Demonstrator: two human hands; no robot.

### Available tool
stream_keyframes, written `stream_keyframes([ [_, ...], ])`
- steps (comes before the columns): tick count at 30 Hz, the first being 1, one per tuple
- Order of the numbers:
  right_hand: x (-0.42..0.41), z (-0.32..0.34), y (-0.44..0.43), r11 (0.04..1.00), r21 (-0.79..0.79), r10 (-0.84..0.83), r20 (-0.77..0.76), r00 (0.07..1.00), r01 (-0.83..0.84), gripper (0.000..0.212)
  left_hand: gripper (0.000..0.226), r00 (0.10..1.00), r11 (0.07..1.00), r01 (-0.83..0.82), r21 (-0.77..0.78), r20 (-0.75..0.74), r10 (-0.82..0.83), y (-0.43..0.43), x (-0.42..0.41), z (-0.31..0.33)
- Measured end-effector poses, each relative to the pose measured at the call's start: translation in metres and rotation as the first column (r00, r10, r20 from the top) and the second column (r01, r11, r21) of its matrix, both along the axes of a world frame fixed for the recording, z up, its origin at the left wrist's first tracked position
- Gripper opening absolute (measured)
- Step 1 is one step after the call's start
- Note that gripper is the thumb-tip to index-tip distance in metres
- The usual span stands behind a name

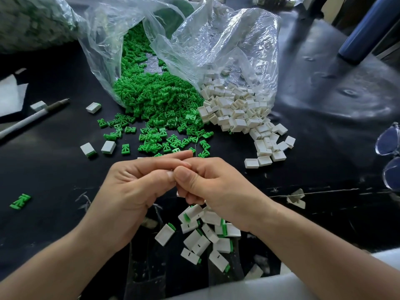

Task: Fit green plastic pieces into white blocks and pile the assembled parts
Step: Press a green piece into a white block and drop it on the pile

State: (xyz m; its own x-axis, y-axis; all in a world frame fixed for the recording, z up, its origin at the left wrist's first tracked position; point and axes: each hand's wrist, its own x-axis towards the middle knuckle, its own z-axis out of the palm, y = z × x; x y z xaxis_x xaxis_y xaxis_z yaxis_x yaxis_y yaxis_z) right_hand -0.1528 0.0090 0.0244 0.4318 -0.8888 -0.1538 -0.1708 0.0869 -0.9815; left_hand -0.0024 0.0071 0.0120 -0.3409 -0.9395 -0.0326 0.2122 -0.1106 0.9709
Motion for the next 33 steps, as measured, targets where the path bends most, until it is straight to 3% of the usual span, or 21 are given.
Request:
stream_keyframes([
  [7, 0.0002, -0.0004, 0.0007, 1.0, -0.015, 0.008, -0.001, 1.0, -0.008, 0.025, 0.026, 0.987, 0.995, 0.049, -0.09, 0.158, -0.034, 0.0002, 0.0009, 0.0002],
  [16, -0.0022, -0.001, -0.0001, 0.997, -0.072, 0.013, -0.004, 1.0, -0.013, 0.02, 0.028, 0.98, 0.984, 0.072, -0.165, 0.193, -0.039, 0.0011, 0.0019, 0.0024],
  [21, -0.0053, 0.0033, -0.0012, 0.997, -0.057, 0.056, -0.025, 0.998, -0.057, 0.023, 0.029, 0.999, 0.996, 0.023, -0.088, 0.046, -0.019, 0.0003, 0.005, 0.0023],
  [24, -0.0037, 0.0062, -0.0003, 0.998, -0.036, 0.053, -0.004, 0.999, -0.054, 0.026, 0.044, 0.999, 0.999, 0.029, -0.045, 0.02, -0.028, 0.0002, 0.0047, 0.0035],
  [29, -0.0079, 0.0057, -0.0048, 0.991, 0.127, 0.031, 0.095, 0.995, -0.043, 0.046, 0.023, 1.0, 1.0, 0.001, -0.001, -0.027, -0.001, 0.0005, -0.0031, 0.0083],
  [33, -0.0096, 0.0031, -0.0069, 0.979, 0.198, 0.018, 0.145, 0.989, -0.047, 0.044, 0.024, 1.0, 1.0, 0.003, -0.005, -0.021, -0.003, 0.0002, -0.0026, 0.0074],
])
